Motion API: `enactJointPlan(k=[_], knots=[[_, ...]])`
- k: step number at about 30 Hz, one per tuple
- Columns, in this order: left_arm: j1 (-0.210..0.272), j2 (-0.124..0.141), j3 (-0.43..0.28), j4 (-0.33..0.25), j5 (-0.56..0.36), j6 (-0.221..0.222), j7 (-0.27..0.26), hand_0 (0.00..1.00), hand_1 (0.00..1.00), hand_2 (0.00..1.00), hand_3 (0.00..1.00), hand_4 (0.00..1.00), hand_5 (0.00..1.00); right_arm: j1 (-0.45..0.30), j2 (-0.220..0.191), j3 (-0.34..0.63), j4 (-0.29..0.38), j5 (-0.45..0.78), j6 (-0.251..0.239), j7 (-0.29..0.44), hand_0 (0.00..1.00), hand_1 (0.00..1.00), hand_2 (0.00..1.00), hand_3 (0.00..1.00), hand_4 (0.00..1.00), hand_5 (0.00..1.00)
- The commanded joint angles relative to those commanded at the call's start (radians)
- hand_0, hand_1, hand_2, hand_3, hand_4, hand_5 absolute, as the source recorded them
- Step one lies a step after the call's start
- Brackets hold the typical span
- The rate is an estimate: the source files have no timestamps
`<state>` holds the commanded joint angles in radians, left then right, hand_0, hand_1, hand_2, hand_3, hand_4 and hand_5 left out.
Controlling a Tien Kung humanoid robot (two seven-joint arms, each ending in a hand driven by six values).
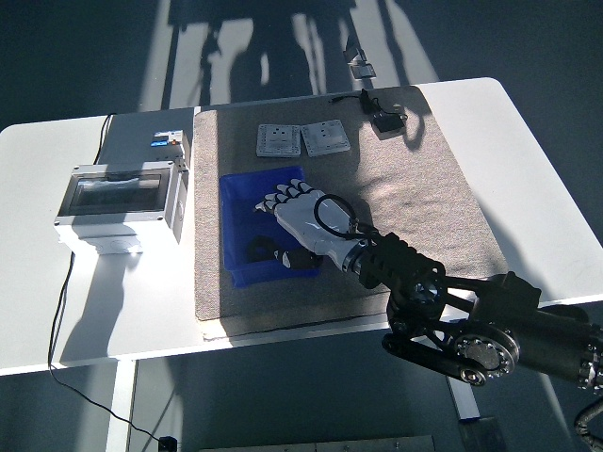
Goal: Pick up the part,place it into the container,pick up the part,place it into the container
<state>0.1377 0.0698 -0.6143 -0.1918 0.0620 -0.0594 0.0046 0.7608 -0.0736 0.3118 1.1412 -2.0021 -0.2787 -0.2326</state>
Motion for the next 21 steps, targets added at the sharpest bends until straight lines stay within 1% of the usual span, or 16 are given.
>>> enactJointPlan(k=[1,2,5,6,7,8,11,13,14,17,19,20,21], knots=[[0.0,0.0,0.0,0.0,0.001,0.0,0.0,0.588,0.658,0.749,0.92,0.998,0.998,-0.01,-0.006,0.014,0.003,0.01,-0.016,0.007,0.998,0.993,0.944,0.888,0.7,0.33],[0.0,0.0,-0.001,0.0,0.002,0.0,0.0,0.588,0.658,0.749,0.92,0.998,0.998,-0.022,-0.013,0.032,0.009,0.018,-0.033,0.013,0.998,0.992,0.954,0.953,0.756,0.341],[0.003,-0.003,-0.01,-0.002,0.007,0.001,0.0,0.588,0.658,0.749,0.92,0.998,0.998,-0.074,-0.051,0.097,0.052,0.03,-0.081,-0.003,0.998,0.992,0.954,0.953,0.756,0.341],[0.004,-0.003,-0.013,-0.002,0.008,0.001,0.0,0.588,0.658,0.749,0.92,0.998,0.998,-0.09,-0.063,0.119,0.07,0.027,-0.082,-0.022,0.998,0.992,0.954,0.953,0.756,0.341],[0.005,-0.003,-0.015,-0.002,0.01,0.001,0.0,0.588,0.658,0.749,0.92,0.998,0.998,-0.108,-0.08,0.142,0.089,0.015,-0.064,-0.045,0.998,0.992,0.954,0.953,0.756,0.341],[0.006,-0.003,-0.018,-0.003,0.011,0.001,-0.001,0.588,0.658,0.749,0.92,0.998,0.998,-0.125,-0.095,0.164,0.109,0.003,-0.045,-0.069,0.998,0.938,0.935,0.962,0.731,0.329],[0.008,-0.005,-0.024,-0.003,0.013,0.0,-0.001,0.588,0.658,0.749,0.92,0.998,0.998,-0.167,-0.138,0.238,0.176,-0.011,0.031,-0.159,0.998,0.938,0.935,0.962,0.731,0.329],[0.009,-0.005,-0.025,-0.003,0.014,0.0,-0.001,0.588,0.658,0.749,0.92,0.998,0.998,-0.182,-0.152,0.274,0.213,-0.004,0.076,-0.211,0.998,0.938,0.935,0.962,0.731,0.329],[0.01,-0.005,-0.025,-0.003,0.014,-0.001,-0.001,0.587,0.657,0.749,0.919,0.998,0.998,-0.187,-0.156,0.287,0.231,0.004,0.103,-0.242,0.998,0.949,0.949,0.998,0.763,0.345],[0.008,-0.006,-0.021,-0.002,0.012,-0.001,0.0,0.587,0.657,0.749,0.919,0.998,0.998,-0.189,-0.154,0.28,0.239,0.032,0.165,-0.314,0.998,0.949,0.949,0.998,0.763,0.345],[0.007,-0.006,-0.019,-0.001,0.011,-0.002,0.0,0.587,0.657,0.749,0.919,0.998,0.998,-0.185,-0.149,0.264,0.227,0.05,0.188,-0.351,0.998,0.949,0.949,0.998,0.763,0.345],[0.006,-0.006,-0.018,-0.001,0.01,-0.002,0.0,0.588,0.657,0.749,0.918,0.998,0.998,-0.182,-0.147,0.255,0.218,0.057,0.195,-0.364,0.998,0.943,0.957,0.998,0.789,0.342],[0.006,-0.006,-0.017,0.0,0.01,-0.002,0.0,0.588,0.657,0.749,0.918,0.998,0.998,-0.179,-0.145,0.247,0.208,0.062,0.2,-0.373,0.998,0.943,0.957,0.998,0.789,0.342]])
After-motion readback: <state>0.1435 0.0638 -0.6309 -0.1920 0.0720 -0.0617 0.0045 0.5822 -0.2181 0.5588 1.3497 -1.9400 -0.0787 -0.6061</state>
